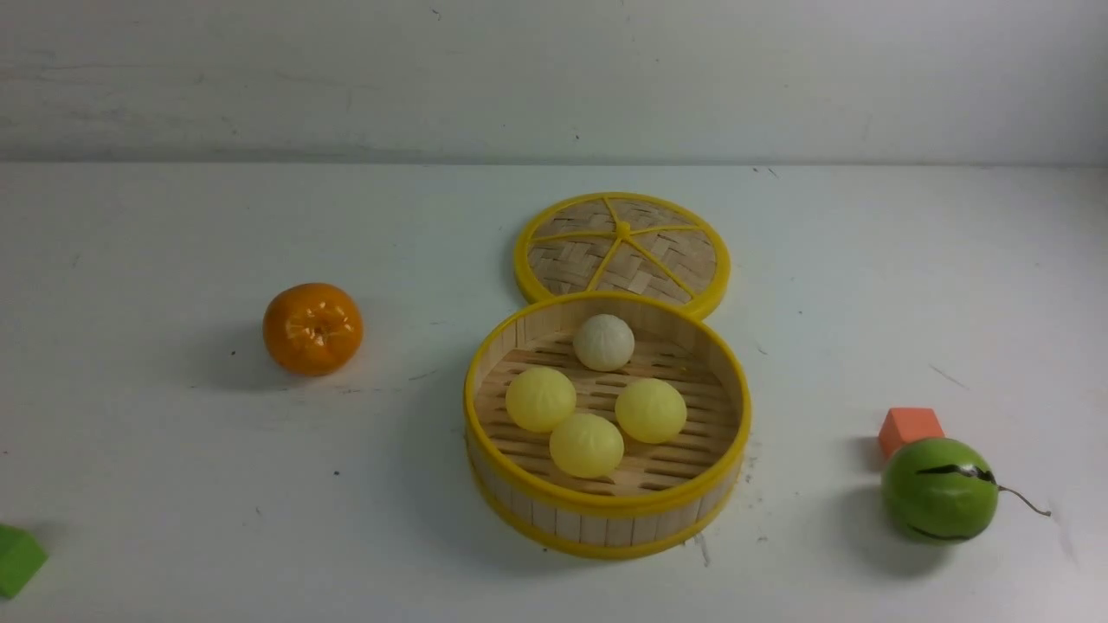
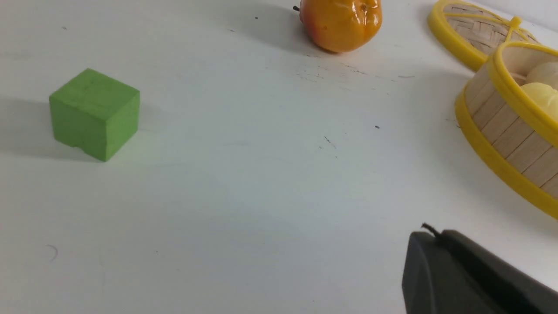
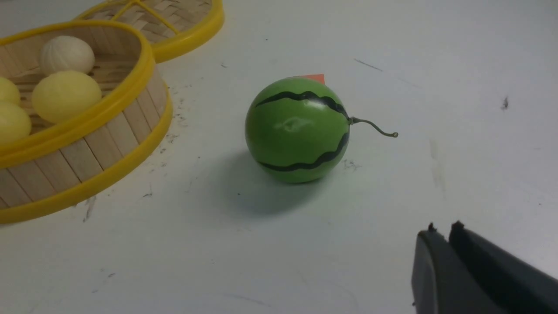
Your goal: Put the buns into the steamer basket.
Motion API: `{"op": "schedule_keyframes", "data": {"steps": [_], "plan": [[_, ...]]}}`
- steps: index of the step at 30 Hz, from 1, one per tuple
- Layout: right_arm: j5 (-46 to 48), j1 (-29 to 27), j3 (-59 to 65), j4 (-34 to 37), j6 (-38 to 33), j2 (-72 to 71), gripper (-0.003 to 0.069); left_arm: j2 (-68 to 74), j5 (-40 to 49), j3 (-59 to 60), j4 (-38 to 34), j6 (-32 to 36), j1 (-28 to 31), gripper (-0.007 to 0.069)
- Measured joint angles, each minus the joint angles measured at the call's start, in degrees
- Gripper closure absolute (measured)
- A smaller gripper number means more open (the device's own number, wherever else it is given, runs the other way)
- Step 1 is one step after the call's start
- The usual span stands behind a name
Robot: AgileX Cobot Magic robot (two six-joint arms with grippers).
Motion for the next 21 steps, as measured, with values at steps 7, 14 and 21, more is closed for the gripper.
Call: {"op": "schedule_keyframes", "data": {"steps": [7,14,21], "plan": [[0.0,0.0,0.0,0.0,0.0,0.0,0.0613,0.0,0.0,0.0,0.0,0.0,0.0,0.0637],[0.0,0.0,0.0,0.0,0.0,0.0,0.0609,0.0,0.0,0.0,0.0,0.0,0.0,0.0632],[0.0,0.0,0.0,0.0,0.0,0.0,0.0598,0.0,0.0,0.0,0.0,0.0,0.02,0.0626]]}}
